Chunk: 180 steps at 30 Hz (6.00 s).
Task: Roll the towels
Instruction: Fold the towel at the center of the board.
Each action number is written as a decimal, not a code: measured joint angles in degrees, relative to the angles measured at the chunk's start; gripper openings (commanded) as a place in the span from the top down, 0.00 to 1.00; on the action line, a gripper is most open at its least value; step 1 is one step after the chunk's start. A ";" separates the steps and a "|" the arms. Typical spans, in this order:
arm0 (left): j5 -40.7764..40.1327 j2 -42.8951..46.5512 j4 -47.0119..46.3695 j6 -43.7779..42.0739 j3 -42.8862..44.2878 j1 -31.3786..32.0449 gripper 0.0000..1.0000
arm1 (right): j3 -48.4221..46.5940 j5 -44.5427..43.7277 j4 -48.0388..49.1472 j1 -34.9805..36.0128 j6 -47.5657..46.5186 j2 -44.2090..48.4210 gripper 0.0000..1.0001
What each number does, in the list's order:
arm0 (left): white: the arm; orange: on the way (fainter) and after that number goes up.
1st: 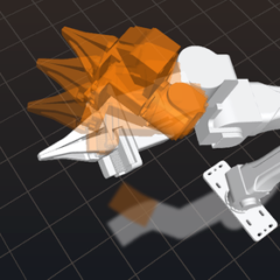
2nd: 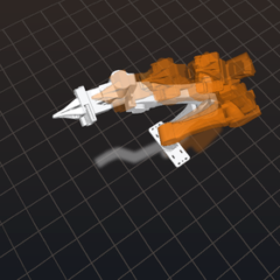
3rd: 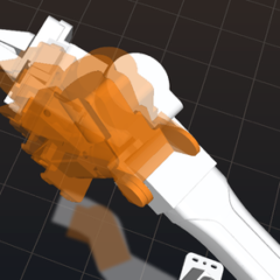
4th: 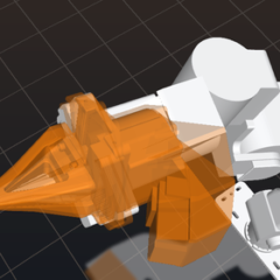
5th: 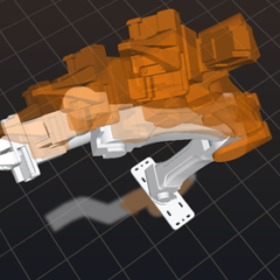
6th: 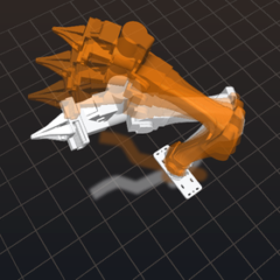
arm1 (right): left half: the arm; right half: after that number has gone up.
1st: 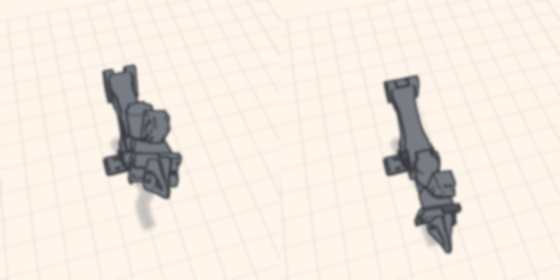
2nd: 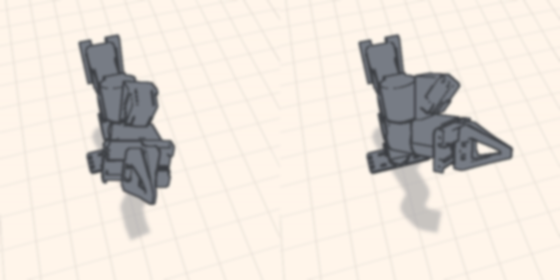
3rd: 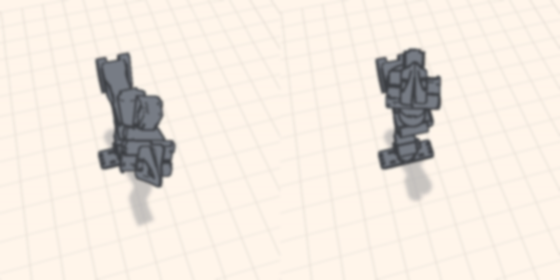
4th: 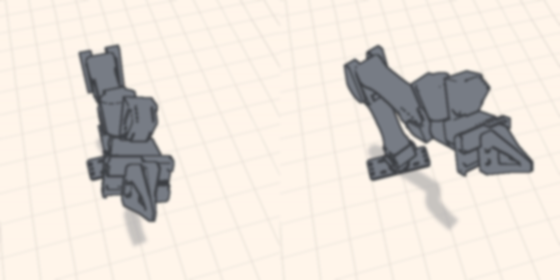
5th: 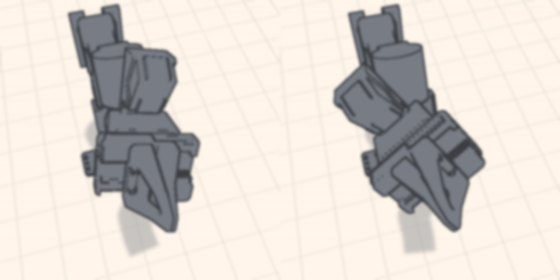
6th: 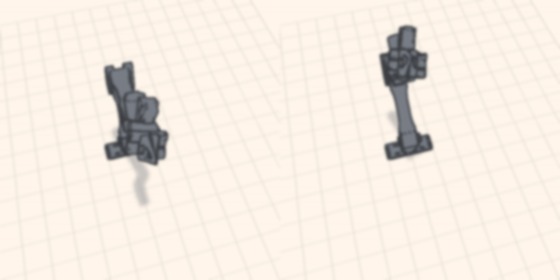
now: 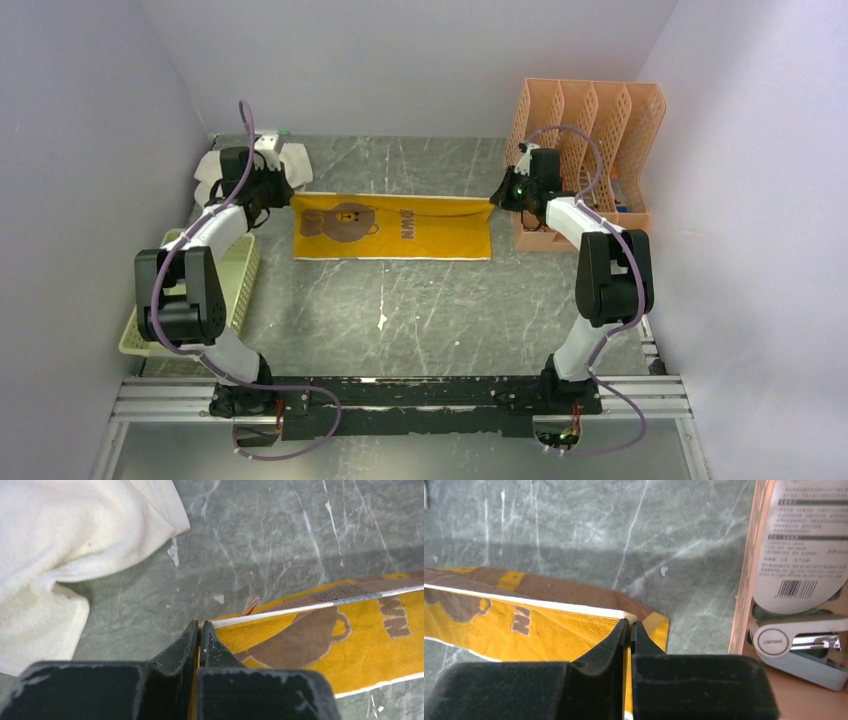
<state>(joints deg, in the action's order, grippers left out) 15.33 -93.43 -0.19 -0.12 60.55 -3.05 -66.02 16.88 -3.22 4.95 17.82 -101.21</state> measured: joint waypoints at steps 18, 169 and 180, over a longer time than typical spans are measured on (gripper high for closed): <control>-6.12 5.79 2.21 9.29 -10.40 1.36 0.93 | 8.17 -4.68 -3.39 0.81 0.87 7.02 1.00; 7.28 -1.38 23.74 5.46 0.85 -5.16 0.02 | -20.74 -44.50 -32.06 14.71 -6.03 0.15 1.00; 9.64 -1.38 23.74 5.49 0.85 -5.16 0.02 | -39.87 -59.93 -44.52 31.80 -5.07 -15.63 1.00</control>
<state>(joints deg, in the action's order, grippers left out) 24.97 -94.80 23.55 5.37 61.41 -8.21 -105.89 -43.05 -47.75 36.75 12.75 -116.84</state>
